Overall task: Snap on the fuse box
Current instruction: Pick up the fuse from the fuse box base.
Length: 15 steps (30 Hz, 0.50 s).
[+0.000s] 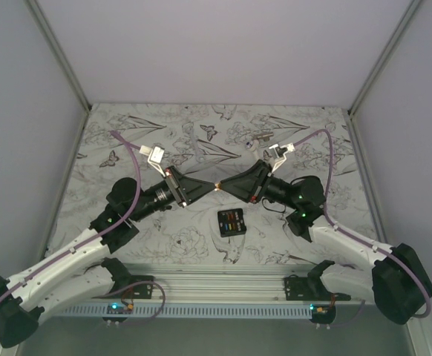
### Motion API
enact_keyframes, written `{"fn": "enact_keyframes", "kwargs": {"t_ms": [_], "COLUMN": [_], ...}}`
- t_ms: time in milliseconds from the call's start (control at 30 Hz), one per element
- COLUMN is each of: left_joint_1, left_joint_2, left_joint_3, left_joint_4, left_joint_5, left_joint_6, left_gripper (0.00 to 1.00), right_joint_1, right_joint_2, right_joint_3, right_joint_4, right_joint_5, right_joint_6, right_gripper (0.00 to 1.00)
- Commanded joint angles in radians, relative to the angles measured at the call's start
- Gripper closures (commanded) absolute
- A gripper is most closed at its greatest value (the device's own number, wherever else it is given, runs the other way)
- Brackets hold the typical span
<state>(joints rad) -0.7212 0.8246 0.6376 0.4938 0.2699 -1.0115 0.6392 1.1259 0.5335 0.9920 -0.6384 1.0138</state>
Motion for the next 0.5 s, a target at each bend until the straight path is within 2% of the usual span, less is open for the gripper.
{"fn": "enact_keyframes", "kwargs": {"t_ms": [0,300,400,467], "left_joint_1": [-0.009,-0.010,-0.012,-0.012], "left_joint_2": [-0.017,-0.012,-0.010,-0.010], "left_joint_3": [0.017,0.016,0.014,0.013], "left_joint_4": [0.036,0.036,0.036,0.035], "left_joint_5": [-0.015,-0.014,-0.017,-0.017], "left_joint_6": [0.019,0.018,0.017,0.017], "left_gripper": [1.00,1.00,1.00,1.00], "right_joint_1": [0.011,0.015,0.020,0.021], "right_joint_2": [0.002,0.007,0.010,0.008], "right_joint_3": [0.029,0.029,0.029,0.030], "right_joint_4": [0.053,0.068,0.072,0.061], "right_joint_5": [-0.018,-0.025,-0.027,-0.023], "right_joint_6": [0.013,0.017,0.018,0.013], "right_gripper": [0.72,0.87,0.98,1.00]}}
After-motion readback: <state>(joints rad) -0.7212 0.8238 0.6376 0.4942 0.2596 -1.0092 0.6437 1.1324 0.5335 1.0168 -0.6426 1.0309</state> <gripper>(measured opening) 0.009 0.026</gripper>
